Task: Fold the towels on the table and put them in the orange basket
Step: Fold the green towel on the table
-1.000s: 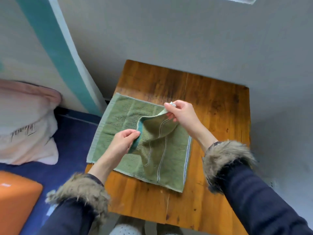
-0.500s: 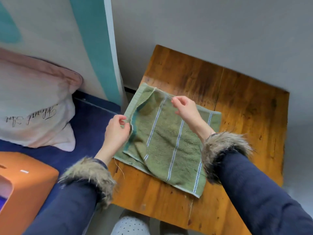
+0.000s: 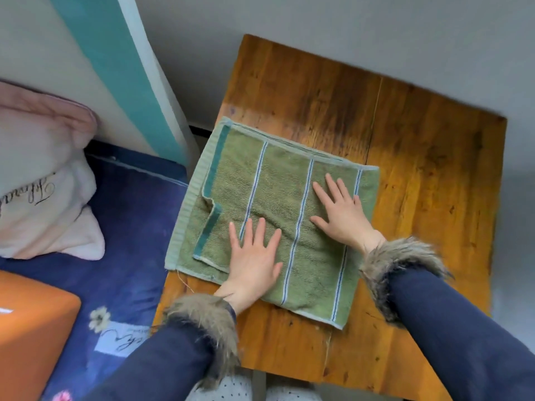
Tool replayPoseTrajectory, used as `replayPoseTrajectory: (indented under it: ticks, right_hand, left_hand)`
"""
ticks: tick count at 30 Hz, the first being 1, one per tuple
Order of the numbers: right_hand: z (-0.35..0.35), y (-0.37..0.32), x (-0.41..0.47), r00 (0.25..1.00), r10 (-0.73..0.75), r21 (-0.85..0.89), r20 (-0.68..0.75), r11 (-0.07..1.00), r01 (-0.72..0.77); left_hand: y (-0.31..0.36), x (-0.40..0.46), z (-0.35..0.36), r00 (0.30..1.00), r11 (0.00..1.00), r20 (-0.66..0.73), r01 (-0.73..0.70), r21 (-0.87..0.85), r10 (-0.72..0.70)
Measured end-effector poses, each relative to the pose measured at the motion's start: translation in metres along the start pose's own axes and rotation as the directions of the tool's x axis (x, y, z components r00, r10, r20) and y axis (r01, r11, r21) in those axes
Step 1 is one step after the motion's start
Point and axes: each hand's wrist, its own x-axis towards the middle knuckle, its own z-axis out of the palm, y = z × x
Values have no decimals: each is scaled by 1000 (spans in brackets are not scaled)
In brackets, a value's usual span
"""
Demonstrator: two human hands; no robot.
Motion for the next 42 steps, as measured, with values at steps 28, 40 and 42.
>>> replayPoseTrajectory:
  ticks: [28, 40, 42]
  right_hand:
    - [87, 78, -161, 749, 409, 316, 521, 723, -615]
    - [35, 128, -81, 797, 533, 536, -284, 777, -330]
    - [27, 136, -62, 819, 473, 467, -327, 834, -295]
  left_hand:
    - [86, 40, 4, 859, 862, 190, -498, 98, 475]
    - [50, 107, -52, 924, 967, -313, -248, -55, 219]
    - [42, 117, -51, 948, 981, -264, -192, -22, 179]
